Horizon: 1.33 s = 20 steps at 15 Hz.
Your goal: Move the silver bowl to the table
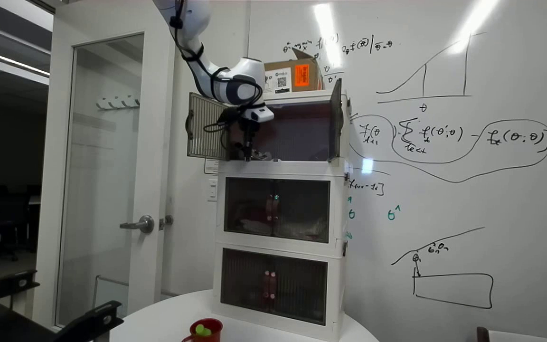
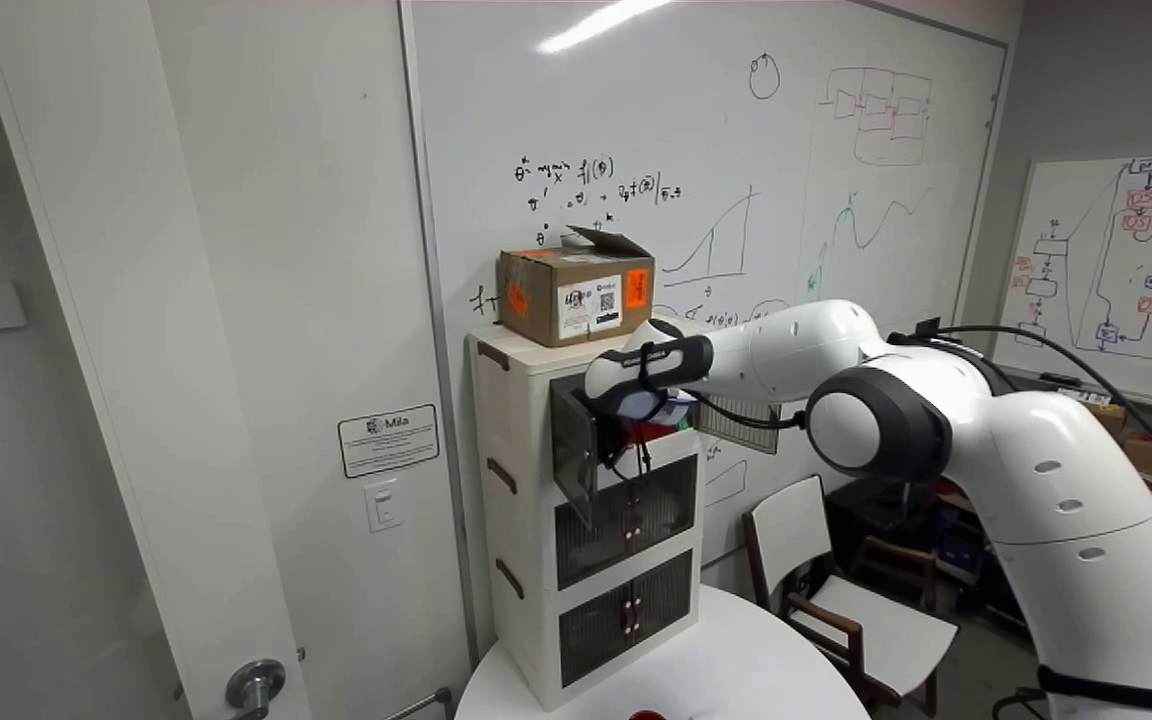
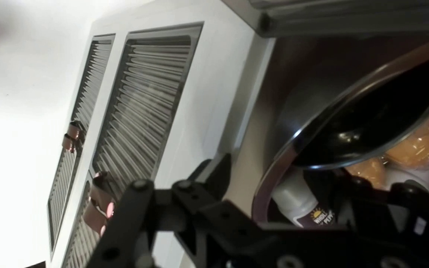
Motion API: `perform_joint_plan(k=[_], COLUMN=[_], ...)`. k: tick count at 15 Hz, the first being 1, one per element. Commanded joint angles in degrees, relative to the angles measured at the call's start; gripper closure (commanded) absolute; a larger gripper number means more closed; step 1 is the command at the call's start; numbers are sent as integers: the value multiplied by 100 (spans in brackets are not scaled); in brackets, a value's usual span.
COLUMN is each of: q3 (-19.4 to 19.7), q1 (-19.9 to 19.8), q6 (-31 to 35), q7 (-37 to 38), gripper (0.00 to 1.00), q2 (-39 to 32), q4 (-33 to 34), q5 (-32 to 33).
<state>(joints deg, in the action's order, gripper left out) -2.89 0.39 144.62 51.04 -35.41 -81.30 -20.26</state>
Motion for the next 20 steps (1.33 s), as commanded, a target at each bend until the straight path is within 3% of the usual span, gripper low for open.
perform_joint_plan(k=[1,4,5,15,20], q3=[39,60,63,95,236], q1=[-5,-4,-3,-145,-174], q6=[-42,22,44,690,910], q7=[-98,-80,-82,-25,56], gripper=[73,97,99,100,100], q2=[-66,-93,-99,159,516], q4=[34,15,14,-135,-510], q5=[-118,-118,-118,-274,-249])
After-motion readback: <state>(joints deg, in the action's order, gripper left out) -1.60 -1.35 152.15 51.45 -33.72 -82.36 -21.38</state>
